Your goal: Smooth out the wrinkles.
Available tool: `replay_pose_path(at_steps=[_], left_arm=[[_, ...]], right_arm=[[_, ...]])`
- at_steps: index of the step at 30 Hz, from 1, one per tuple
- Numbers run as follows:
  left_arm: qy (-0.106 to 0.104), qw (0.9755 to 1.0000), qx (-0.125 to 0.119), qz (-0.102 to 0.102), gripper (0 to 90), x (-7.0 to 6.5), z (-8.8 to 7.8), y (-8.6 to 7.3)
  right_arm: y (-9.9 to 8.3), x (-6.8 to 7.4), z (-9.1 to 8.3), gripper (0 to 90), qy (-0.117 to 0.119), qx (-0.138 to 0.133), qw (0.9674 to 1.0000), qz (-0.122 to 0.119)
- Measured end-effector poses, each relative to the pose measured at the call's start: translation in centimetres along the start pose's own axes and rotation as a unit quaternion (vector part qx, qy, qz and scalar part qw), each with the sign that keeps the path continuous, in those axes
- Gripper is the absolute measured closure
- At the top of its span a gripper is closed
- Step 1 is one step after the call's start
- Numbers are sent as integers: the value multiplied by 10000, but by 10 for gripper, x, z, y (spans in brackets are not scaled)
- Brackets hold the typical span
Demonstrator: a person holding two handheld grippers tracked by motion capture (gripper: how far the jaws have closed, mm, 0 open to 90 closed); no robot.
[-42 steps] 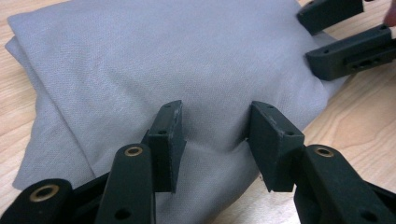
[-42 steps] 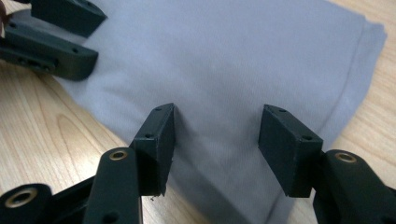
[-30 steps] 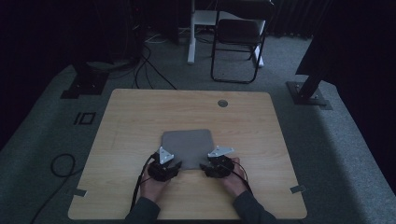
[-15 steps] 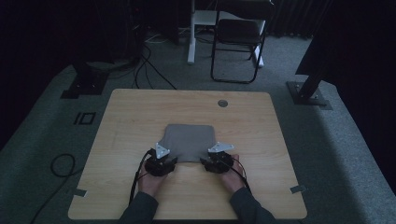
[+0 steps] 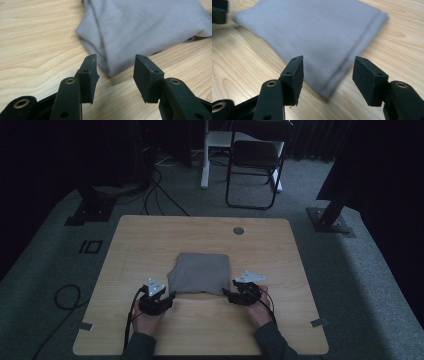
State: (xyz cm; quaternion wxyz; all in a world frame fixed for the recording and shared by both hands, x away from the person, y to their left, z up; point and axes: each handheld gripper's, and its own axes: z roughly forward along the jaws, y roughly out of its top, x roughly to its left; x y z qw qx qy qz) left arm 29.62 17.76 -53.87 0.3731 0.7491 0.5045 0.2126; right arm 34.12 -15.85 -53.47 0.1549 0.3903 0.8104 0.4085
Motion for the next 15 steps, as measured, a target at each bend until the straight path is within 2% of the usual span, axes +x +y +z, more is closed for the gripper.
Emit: replay_pose_path(at_steps=[6,15], left_arm=[[64,9999,15,-157,542,10,0,-1],[39,9991,21,-417,543,17,2,-3]], right_arm=[[-5,-14,-1,417,-101,63,9998,183],[-8,-19,0,406,-126,130,9995,263]])
